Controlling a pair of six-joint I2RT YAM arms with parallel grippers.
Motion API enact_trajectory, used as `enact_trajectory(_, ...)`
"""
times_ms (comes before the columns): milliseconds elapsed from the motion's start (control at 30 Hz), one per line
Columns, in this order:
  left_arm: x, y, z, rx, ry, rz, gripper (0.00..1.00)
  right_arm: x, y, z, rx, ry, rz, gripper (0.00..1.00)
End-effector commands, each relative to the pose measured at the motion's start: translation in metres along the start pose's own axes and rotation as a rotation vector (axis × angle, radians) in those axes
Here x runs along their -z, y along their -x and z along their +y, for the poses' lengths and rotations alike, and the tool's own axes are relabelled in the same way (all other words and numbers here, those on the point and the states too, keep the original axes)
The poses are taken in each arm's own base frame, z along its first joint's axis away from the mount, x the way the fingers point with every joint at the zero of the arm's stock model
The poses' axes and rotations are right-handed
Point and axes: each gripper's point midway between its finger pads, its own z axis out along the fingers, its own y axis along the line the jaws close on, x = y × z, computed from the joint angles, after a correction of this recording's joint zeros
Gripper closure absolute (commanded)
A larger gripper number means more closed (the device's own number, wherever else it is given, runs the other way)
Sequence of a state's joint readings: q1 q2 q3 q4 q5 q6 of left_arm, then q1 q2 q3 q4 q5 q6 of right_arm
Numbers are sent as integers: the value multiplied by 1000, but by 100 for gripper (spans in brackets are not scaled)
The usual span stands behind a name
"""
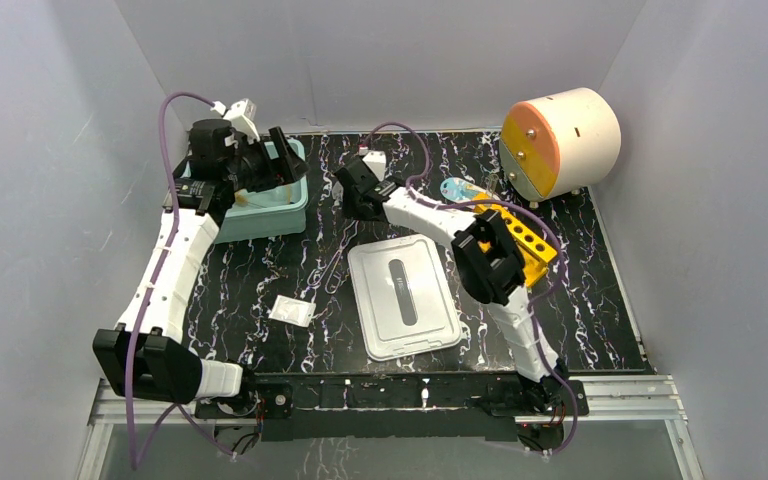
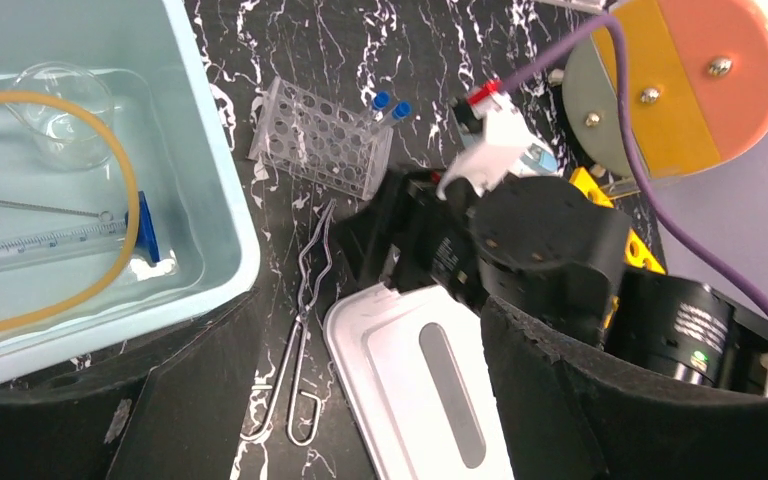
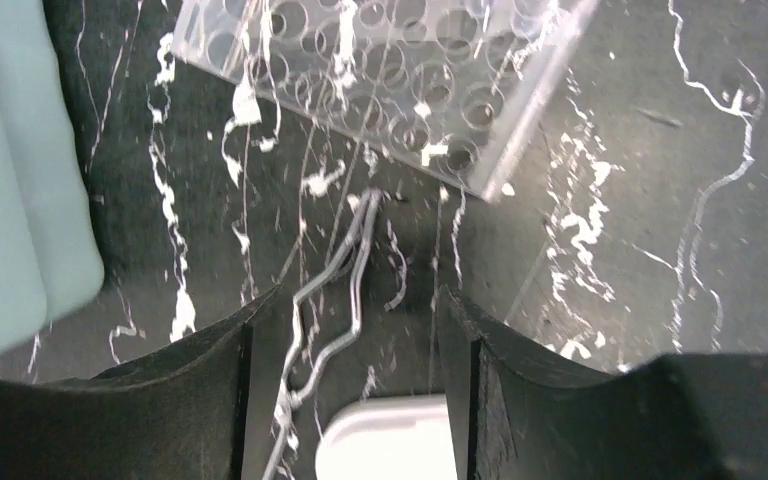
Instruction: Organize the chemistry lab equipment
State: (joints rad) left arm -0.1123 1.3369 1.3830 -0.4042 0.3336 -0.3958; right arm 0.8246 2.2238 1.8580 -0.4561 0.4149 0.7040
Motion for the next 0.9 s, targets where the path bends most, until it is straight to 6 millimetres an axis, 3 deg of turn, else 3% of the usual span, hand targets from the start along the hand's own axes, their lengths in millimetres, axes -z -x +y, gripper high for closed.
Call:
enact_trajectory(0, 12, 7, -11, -74, 15, -16, 22, -10, 22, 9, -38, -47, -43, 38)
enact_trajectory(133, 13, 5, -5, -113, 75, -17, 22, -25, 25, 15, -38, -64, -47, 46)
enact_trajectory(233, 20, 15, 6, -152, 169, -49, 24, -35, 22, 8, -47, -127, -29, 48)
enact_trajectory(333, 32, 30, 33, -164, 358, -108, 23, -40, 15, -1, -45, -191, 5, 49)
enact_trajectory(433, 36, 32, 45, -173, 434, -122, 21, -46, 10, -1, -44, -207, 23, 50)
enact_trajectory(867, 30, 26, 50, -172, 454, -104, 20, -61, 0, -7, -50, -206, 66, 59)
